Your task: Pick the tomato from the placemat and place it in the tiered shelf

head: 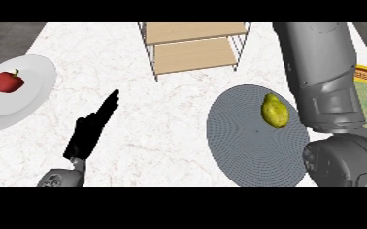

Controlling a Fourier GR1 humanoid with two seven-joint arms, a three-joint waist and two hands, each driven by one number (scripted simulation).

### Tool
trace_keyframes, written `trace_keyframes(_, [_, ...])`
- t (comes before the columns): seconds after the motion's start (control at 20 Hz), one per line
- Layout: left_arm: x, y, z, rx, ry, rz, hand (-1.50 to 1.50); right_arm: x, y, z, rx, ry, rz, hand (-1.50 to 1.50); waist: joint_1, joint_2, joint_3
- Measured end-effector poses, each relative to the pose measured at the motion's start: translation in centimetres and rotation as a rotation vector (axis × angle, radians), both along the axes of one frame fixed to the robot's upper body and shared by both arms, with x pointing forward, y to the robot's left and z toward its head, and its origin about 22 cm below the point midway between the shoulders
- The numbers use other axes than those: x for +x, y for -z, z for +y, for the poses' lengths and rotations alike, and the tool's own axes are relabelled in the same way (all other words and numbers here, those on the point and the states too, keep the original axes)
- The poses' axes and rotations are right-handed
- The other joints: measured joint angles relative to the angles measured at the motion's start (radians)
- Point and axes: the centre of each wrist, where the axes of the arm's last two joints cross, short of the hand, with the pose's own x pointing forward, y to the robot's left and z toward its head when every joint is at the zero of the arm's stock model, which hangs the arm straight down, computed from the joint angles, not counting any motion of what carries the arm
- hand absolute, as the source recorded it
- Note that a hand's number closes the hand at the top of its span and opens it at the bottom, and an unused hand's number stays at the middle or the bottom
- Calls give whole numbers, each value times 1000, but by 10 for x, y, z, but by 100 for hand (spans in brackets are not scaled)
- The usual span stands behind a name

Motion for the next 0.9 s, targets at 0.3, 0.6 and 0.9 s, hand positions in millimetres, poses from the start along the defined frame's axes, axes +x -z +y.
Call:
trace_keyframes(0.3, [-8, 4, 8, -5, -39, 6, 0, 2, 7, -39, 79, 195, -34, -150, -28, 5, 0])
trace_keyframes(0.6, [-19, 8, 22, -5, -74, 11, 0, -11, 25, -110, 89, 292, 19, -150, -63, -5, 1])
trace_keyframes(0.9, [-25, 7, 28, -4, -88, 17, 0, -48, 38, -172, 41, 256, 12, -150, -81, -11, 1])
